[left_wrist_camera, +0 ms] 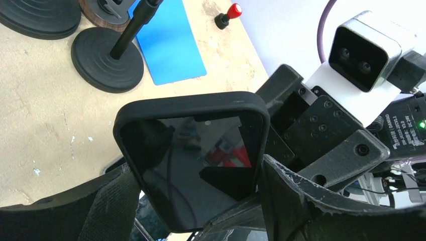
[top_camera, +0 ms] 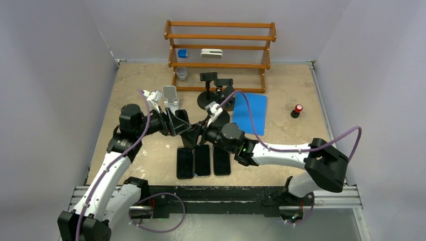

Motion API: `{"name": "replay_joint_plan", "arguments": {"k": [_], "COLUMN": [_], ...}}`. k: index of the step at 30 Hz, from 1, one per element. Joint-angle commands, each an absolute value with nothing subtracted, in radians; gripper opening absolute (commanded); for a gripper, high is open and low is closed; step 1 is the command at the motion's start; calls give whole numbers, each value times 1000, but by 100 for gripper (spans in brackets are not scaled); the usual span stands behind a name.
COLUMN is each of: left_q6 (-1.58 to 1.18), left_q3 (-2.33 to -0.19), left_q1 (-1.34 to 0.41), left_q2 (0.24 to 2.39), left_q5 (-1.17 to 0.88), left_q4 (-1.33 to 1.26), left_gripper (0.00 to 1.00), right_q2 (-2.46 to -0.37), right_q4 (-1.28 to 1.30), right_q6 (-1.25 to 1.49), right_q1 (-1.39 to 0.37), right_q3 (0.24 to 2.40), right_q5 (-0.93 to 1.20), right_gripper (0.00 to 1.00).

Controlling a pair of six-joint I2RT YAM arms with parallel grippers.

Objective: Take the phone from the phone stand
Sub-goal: Place the phone at the center of the board.

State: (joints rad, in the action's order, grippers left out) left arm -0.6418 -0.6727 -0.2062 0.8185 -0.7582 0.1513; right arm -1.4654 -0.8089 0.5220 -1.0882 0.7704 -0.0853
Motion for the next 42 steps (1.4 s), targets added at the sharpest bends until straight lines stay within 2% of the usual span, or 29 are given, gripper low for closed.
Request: {"name": "replay_joint_plan", "arguments": {"k": [1,7,11,17,18,19,26,29,32,37,42], "left_q6": [-666,-664,-664,-685,-687,-687,-650,-654,-650,-598,-567], "left_q3": [-697,-694,-693,-690,-690,-692,-737,-764,-781,-776,-736], "left_q1": [-212,-212,-212,-212,-212,-212,-212,-212,-212,-212,-212], "left_q2": [790,788,787,791,791,791,733,730,754,787,770], "left_q5": [-795,-801,-802,-813,-808,-797,-585,-439,-334,-284,-275], "left_q4": [73,73,73,65,70,80,181,242,277,261,219], "left_gripper": [0,0,1,10,19,34,80,86,88,89,90], "right_q2": [-1468,-1471,-1459,-1427,-1418,-1402,-1196,-1085,-1000,-900,-878], "right_q4": [-853,-839,-834,-831,-829,-823,-661,-560,-458,-348,-245], "right_q6": [538,537,536,534,535,533,535,544,594,691,713], "right_q1": [-1094,-1094,-1094,-1094,-1094,-1094,-1092,-1090,-1048,-813,-656], "right_q3": [820,826,819,789,784,779,656,593,534,423,381], "right_q5": [-96,-94,-91,-93,-92,-94,-102,-131,-117,80,154], "right_gripper": [51,24,0,0,0,0,0,0,0,0,0]}}
